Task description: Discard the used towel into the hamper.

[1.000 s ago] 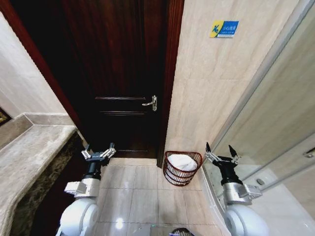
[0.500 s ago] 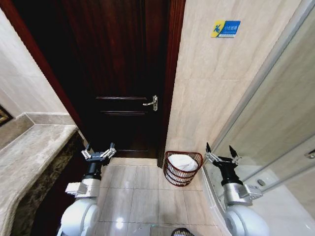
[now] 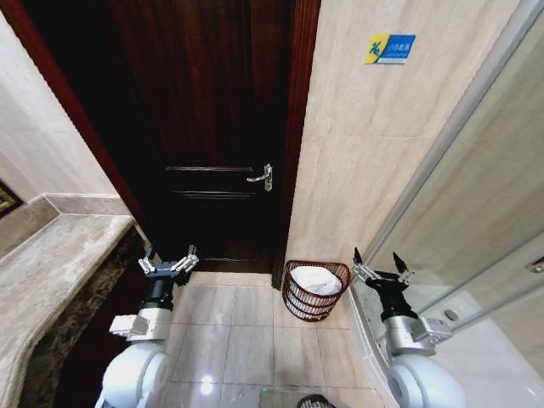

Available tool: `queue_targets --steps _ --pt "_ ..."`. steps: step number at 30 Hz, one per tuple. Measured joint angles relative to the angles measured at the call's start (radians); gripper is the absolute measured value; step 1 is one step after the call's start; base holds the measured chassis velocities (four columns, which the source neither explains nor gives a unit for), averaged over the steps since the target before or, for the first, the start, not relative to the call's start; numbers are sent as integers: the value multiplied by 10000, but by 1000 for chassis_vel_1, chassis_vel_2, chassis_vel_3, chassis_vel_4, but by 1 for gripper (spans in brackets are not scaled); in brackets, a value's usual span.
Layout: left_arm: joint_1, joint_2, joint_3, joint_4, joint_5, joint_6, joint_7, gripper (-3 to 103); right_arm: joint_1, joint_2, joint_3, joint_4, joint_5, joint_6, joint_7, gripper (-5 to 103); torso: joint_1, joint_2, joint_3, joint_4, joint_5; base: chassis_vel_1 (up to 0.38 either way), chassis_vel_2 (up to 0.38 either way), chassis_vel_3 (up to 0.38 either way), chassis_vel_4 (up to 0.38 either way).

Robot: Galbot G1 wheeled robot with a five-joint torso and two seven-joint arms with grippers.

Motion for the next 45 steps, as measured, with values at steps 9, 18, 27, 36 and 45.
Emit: queue_targets --steps 9,18,27,36,45 --pt "180 -379 -86 655 223 -421 76 100 -234 -94 48 -253 4 223 29 100 -8 -14 -7 1 2 59 -64 -67 77" --pt "348 -510 -178 955 291 -739 105 100 -555 27 83 -596 -37 743 -66 100 -9 -23 -12 0 2 6 -12 -6 7" --pt "412 -548 -96 595 383 -517 338 100 -586 34 141 -477 -6 777 -88 100 -14 -28 -15 0 3 34 -32 -32 32" --pt "697 -538 -49 541 422 -438 612 100 -804 242 69 -393 -86 955 -260 100 -14 -32 -17 0 2 21 -13 -23 21" --pt "749 -553 -38 516 376 -451 669 100 -963 317 0 -405 -338 1084 -429 100 -16 -33 -19 0 2 42 -48 -47 44"
